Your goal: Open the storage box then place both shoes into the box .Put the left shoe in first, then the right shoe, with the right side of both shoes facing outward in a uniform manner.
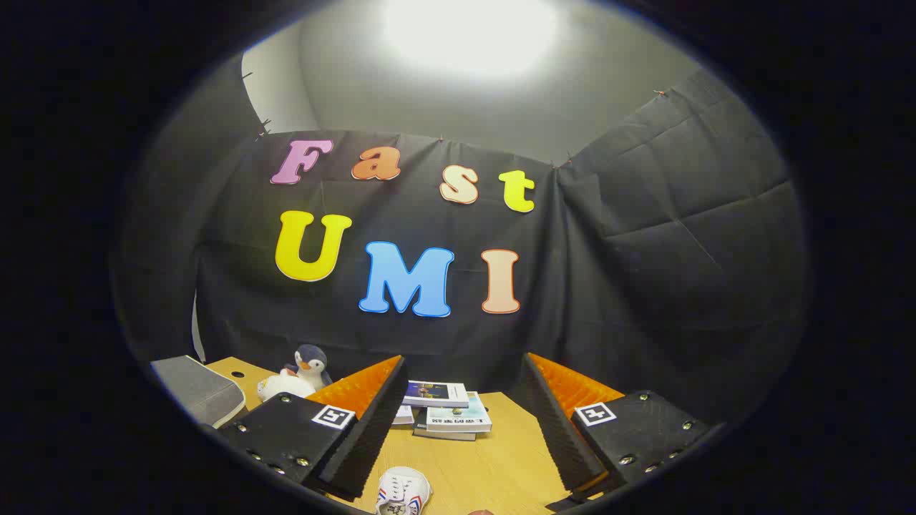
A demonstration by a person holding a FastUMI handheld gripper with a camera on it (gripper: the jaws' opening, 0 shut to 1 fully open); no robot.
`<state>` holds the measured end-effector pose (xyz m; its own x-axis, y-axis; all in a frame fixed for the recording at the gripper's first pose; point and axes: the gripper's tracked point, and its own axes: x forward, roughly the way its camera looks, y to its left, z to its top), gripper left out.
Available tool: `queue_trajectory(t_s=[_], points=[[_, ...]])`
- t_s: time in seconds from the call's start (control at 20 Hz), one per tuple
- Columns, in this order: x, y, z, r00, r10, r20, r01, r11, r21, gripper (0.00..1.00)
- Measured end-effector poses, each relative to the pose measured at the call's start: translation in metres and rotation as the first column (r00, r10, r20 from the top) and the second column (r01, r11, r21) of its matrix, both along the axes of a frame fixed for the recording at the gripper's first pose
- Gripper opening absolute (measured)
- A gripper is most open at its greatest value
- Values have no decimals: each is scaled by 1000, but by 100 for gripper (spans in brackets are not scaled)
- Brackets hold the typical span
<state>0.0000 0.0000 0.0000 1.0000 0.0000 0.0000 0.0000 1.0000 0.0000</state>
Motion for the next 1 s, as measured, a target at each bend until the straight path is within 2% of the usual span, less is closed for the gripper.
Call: queue_trajectory(t_s=[0.55,1.0], points=[[3,33,10,992,120,30,-118,990,-74,96],[13,63,13,980,201,8,-201,979,-26,96]])
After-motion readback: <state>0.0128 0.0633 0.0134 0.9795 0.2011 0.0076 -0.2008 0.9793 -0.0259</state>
